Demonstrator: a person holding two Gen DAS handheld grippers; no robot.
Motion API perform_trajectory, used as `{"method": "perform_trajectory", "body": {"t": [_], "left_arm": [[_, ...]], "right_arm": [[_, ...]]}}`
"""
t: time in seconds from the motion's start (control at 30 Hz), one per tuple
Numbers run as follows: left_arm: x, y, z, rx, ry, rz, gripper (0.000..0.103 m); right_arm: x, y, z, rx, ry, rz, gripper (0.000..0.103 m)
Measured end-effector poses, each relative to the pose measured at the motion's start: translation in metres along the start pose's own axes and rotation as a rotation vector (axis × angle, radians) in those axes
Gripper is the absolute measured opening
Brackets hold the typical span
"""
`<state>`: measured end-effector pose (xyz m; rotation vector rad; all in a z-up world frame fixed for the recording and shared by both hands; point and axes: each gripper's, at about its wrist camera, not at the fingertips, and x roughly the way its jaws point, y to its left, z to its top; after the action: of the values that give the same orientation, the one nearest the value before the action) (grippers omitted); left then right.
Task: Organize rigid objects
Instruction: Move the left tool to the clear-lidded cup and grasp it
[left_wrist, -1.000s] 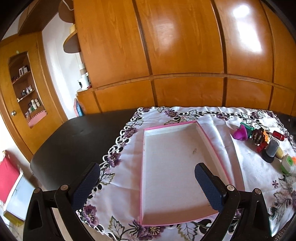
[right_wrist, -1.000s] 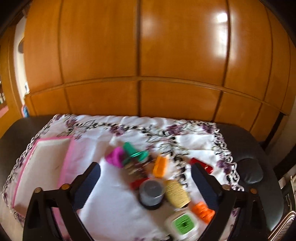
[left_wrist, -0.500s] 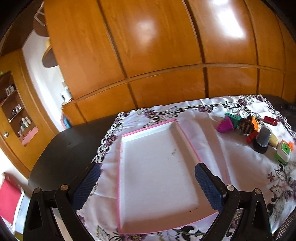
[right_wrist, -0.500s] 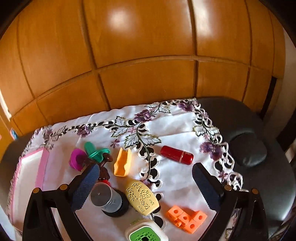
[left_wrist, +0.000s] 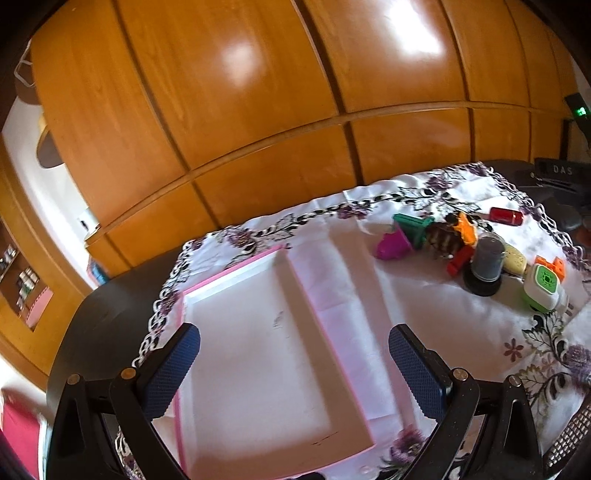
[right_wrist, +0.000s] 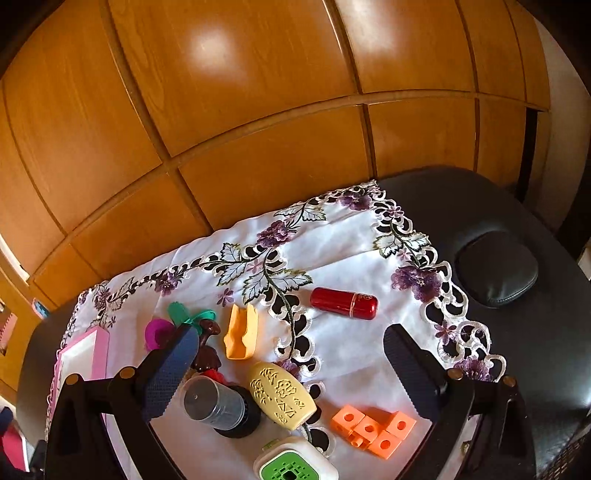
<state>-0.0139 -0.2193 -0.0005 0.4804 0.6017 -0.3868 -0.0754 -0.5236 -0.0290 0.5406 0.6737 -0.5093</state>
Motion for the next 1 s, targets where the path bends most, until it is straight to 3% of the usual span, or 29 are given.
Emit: {"method": "perform_trajectory", "body": {"t": [0.2,0.3,0.4,0.63,0.8,1.0], "left_arm": [[0.012,-0.025,0.007,0.037,0.017,-0.047,0.103],[0.022,-0.033,0.012,0.013,0.047,-0.127,0.103],[0.034,-0.039,0.020,-0.076,0.103,-0.272,0.103],[0.057,-0.071,0.037,-0.079,0.160,-0.400,0.103],[0.072,-0.083,0.047,-0.151,0.210,-0.518,0.103],[0.083,-0.115,0.060,-0.105,0.196,-0.549,0.103]], "right_arm": [[-0.001,-0.004,0.001,0.025,-0.002,0.013,0.102],[0.000,-0.006,0.002,0.035,0.003,0.012,0.102],[0.000,-0.010,0.002,0.056,0.001,0.007,0.102],[0.002,-0.022,0.003,0.119,0.011,0.007,0.102],[0.004,-0.030,0.003,0.159,0.023,0.016,0.102],[0.002,-0.031,0.004,0.169,0.016,0.024,0.102]]}}
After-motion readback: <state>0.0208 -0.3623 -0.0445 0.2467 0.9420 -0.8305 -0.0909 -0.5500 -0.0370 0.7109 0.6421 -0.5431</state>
